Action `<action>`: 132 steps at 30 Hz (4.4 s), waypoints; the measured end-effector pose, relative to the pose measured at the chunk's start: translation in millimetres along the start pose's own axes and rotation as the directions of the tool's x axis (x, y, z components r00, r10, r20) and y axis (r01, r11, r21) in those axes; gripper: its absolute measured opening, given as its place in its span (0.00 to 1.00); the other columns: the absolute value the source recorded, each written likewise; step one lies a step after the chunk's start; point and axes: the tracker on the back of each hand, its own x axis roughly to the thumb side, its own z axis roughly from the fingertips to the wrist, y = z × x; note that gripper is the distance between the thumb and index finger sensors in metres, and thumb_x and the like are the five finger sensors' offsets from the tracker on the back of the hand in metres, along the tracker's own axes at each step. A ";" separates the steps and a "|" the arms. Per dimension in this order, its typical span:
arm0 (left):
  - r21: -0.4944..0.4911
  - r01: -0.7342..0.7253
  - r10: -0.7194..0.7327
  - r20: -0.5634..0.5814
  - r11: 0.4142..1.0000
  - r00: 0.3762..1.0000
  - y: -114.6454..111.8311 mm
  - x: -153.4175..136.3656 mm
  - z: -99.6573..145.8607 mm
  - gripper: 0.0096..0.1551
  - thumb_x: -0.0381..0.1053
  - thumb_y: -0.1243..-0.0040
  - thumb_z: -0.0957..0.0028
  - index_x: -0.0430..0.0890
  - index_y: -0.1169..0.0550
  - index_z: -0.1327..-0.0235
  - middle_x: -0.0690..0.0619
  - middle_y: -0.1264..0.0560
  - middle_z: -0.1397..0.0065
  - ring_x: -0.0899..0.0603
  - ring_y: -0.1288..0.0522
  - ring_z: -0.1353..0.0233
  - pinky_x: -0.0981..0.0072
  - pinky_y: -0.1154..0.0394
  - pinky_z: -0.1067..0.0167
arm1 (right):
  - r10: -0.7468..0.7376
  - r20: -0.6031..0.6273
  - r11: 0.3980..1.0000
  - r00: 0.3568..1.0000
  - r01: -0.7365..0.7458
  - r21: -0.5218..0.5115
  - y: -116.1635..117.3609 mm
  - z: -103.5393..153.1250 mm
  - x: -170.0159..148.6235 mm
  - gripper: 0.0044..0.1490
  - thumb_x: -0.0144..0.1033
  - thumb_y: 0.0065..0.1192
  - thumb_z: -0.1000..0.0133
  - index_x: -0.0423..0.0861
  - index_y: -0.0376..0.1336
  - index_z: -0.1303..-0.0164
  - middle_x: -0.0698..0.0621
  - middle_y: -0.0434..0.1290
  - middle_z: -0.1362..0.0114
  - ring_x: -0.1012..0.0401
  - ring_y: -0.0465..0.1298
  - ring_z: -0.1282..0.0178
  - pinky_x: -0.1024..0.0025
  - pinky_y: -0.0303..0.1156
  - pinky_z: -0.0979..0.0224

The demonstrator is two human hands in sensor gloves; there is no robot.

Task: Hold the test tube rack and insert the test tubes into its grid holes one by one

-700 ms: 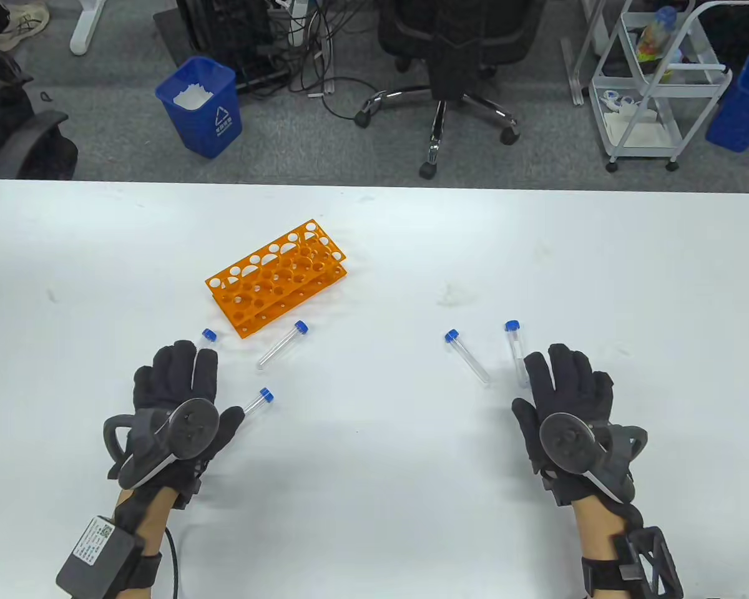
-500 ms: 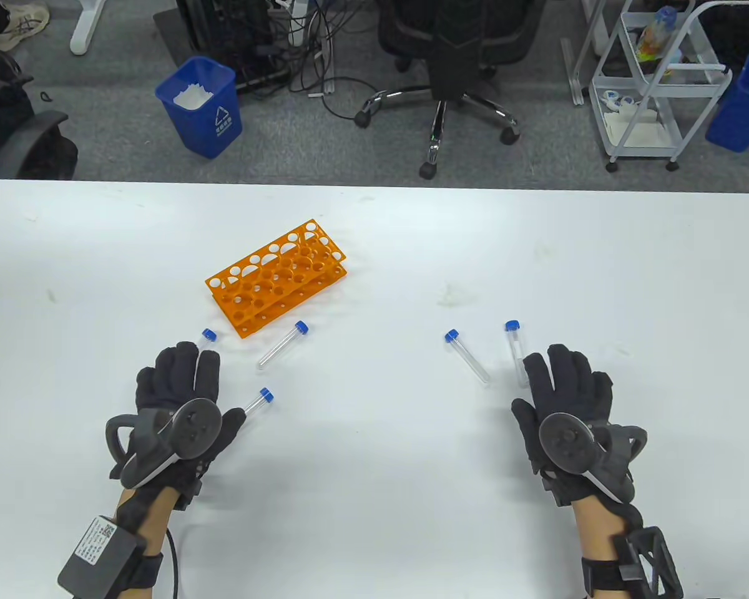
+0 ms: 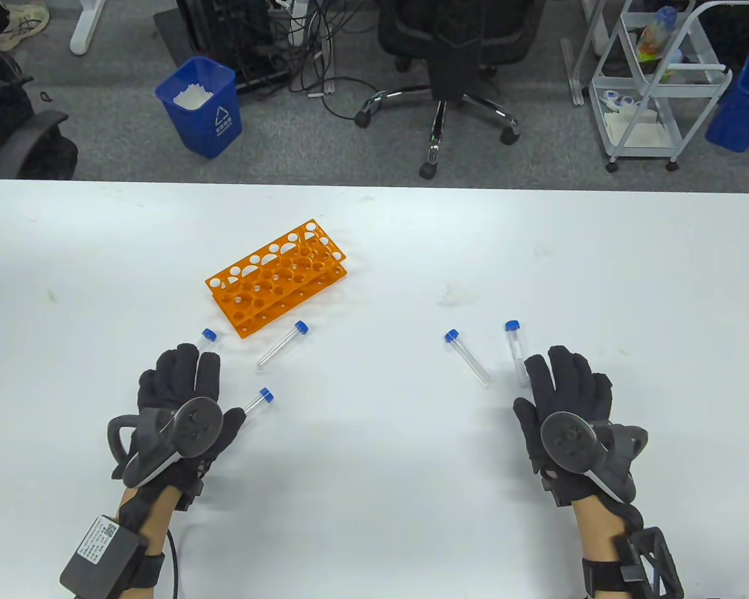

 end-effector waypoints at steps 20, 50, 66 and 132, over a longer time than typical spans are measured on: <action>-0.284 -0.403 0.141 -0.639 0.870 0.756 18.0 -45.4 -173.7 0.45 0.67 0.35 0.61 0.38 0.23 0.38 0.36 0.41 0.23 0.23 0.34 0.26 0.33 0.34 0.33 | -0.061 -0.012 0.998 0.998 0.060 -0.022 -6.4 1.7 -2.0 0.42 0.51 0.60 0.50 0.47 0.60 0.25 0.35 0.57 0.15 0.34 0.60 0.19 0.22 0.56 0.27; 0.057 -0.578 0.409 -0.763 0.814 0.500 -13.4 -20.7 -197.0 0.39 0.61 0.30 0.63 0.24 0.17 0.64 0.31 0.32 0.30 0.23 0.21 0.36 0.37 0.23 0.41 | -0.069 0.010 0.998 0.998 0.069 0.007 -3.4 1.2 2.0 0.41 0.51 0.60 0.50 0.46 0.61 0.26 0.34 0.57 0.15 0.33 0.60 0.19 0.22 0.56 0.27; 0.169 -0.930 0.834 -0.516 0.325 0.198 19.2 -4.3 -175.6 0.22 0.59 0.28 0.64 0.44 0.16 0.66 0.28 0.29 0.35 0.29 0.12 0.49 0.44 0.12 0.56 | -0.087 -0.041 0.996 0.995 0.087 0.008 -0.2 -0.1 -7.0 0.41 0.51 0.60 0.49 0.46 0.61 0.26 0.34 0.57 0.15 0.33 0.60 0.19 0.22 0.57 0.27; -0.104 -0.995 0.910 -0.411 0.009 0.052 -53.8 28.1 10.3 0.20 0.58 0.28 0.59 0.43 0.14 0.66 0.28 0.32 0.33 0.29 0.15 0.45 0.44 0.14 0.51 | -0.161 0.089 0.960 0.983 0.177 -0.217 -118.9 -57.7 99.7 0.34 0.32 0.74 0.56 0.47 0.69 0.36 0.38 0.82 0.38 0.43 0.87 0.48 0.45 0.85 0.46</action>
